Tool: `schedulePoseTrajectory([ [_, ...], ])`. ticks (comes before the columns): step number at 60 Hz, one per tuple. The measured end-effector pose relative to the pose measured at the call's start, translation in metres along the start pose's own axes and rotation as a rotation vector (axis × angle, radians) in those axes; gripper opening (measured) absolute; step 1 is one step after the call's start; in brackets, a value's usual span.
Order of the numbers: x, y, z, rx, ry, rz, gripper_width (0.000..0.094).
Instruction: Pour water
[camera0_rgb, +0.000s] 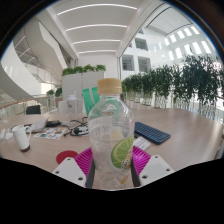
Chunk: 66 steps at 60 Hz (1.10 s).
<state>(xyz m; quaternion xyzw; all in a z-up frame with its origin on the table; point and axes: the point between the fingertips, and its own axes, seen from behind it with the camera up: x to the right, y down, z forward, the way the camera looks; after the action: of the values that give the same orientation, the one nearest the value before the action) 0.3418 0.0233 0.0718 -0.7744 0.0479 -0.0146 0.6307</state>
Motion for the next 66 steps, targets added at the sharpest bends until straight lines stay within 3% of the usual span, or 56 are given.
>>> schedulePoseTrajectory([
  [5, 0.001, 0.000, 0.001, 0.000, 0.037, 0.023, 0.0512],
  [14, -0.005, 0.006, 0.008, -0.109, 0.097, 0.047, 0.0395],
  [17, -0.013, -0.003, 0.008, -0.138, 0.104, 0.042, 0.0398],
  [32, -0.105, -0.173, -0.001, -0.005, 0.130, -0.347, 0.0385],
  [36, -0.149, -0.188, 0.004, -0.012, 0.145, -0.575, 0.0385],
  [48, -0.269, -0.148, 0.044, -0.073, 0.141, -1.423, 0.0386],
  [59, -0.305, -0.116, 0.054, -0.158, 0.104, -2.016, 0.0385],
  [66, -0.308, -0.119, 0.056, -0.193, 0.139, -2.252, 0.0387],
])
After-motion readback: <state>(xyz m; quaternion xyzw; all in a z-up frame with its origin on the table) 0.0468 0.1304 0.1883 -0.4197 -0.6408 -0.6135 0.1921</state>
